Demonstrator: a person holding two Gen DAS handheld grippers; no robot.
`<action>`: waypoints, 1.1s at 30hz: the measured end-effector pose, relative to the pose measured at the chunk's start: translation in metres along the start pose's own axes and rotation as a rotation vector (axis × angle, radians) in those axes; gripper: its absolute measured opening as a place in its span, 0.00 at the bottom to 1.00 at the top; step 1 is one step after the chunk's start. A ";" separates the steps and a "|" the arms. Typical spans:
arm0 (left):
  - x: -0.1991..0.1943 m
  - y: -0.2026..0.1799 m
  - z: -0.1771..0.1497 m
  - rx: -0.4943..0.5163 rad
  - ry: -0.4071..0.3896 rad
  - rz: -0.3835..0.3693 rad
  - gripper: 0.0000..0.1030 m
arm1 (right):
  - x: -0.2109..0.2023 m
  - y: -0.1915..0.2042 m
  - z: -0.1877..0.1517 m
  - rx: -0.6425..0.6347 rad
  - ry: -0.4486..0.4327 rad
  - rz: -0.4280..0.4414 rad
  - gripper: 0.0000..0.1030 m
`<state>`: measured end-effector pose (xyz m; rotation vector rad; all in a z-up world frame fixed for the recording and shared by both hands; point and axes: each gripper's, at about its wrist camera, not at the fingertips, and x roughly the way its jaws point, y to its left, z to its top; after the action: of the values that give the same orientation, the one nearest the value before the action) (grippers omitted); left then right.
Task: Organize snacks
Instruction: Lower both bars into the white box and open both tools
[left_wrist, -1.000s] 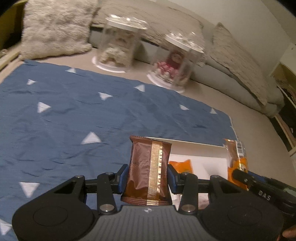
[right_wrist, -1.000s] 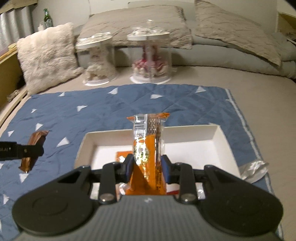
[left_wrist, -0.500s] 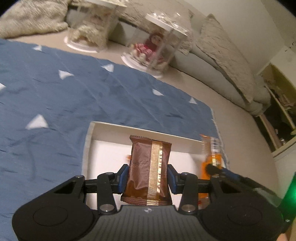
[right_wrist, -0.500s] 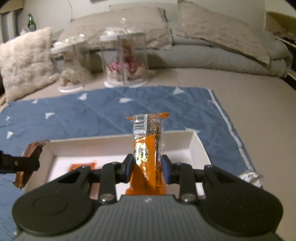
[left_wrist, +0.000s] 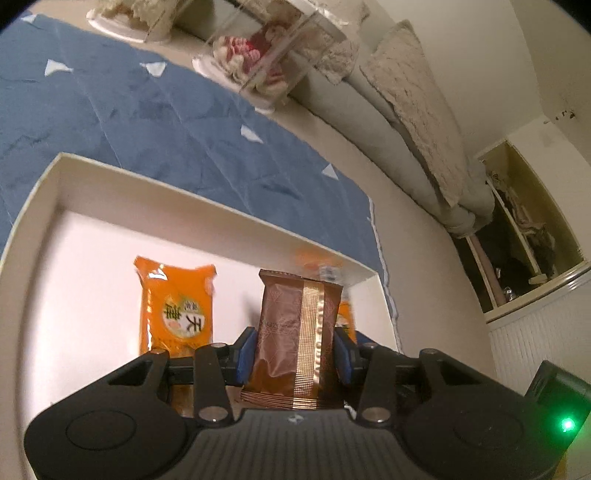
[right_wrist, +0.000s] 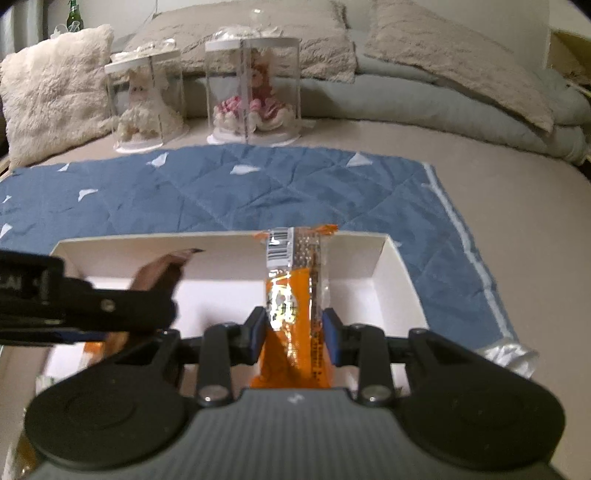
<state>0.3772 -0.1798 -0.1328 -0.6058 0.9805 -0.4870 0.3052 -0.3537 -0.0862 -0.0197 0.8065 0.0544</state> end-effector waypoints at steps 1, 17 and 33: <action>0.001 0.000 -0.001 0.008 0.000 0.005 0.44 | 0.001 -0.001 -0.001 -0.003 0.013 0.007 0.38; -0.005 -0.004 0.002 0.013 -0.011 0.055 0.63 | -0.009 -0.021 0.000 0.134 0.059 0.017 0.41; -0.038 -0.012 -0.001 0.109 -0.017 0.135 0.63 | -0.011 -0.018 -0.010 0.089 0.193 -0.023 0.17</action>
<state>0.3573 -0.1652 -0.1016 -0.4420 0.9656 -0.4121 0.2912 -0.3726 -0.0856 0.0504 1.0004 -0.0058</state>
